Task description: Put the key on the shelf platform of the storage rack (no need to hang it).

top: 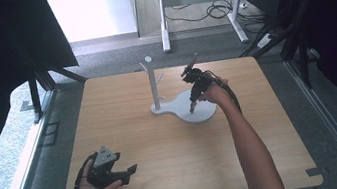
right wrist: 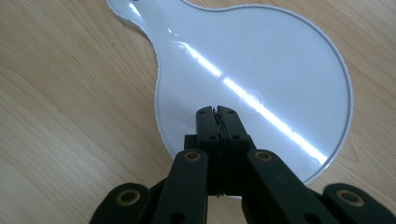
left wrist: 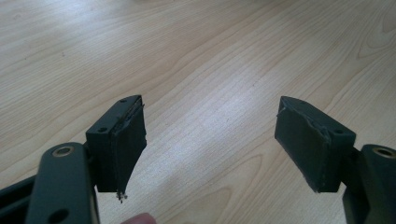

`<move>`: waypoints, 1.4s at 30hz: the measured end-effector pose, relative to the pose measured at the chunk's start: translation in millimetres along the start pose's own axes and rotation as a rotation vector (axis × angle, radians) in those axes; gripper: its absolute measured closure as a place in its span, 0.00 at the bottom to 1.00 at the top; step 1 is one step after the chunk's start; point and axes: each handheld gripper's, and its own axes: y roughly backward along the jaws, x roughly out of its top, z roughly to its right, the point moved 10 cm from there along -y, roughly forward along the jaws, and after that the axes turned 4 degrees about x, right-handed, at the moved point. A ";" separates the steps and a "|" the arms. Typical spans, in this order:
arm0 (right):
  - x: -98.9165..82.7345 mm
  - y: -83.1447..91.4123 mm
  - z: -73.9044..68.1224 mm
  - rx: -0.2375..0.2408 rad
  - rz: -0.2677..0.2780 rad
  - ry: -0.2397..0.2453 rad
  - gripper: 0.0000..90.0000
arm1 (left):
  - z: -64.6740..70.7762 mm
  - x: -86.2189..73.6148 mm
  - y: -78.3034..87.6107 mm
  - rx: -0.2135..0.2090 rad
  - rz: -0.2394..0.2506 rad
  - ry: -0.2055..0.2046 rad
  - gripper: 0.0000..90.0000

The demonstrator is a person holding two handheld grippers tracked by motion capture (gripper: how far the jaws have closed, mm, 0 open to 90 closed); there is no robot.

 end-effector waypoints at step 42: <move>-14.5 -39.0 24.0 -0.059 -0.006 -0.063 0.88 | -5.6 -2.0 0.0 0.007 -0.003 0.006 0.28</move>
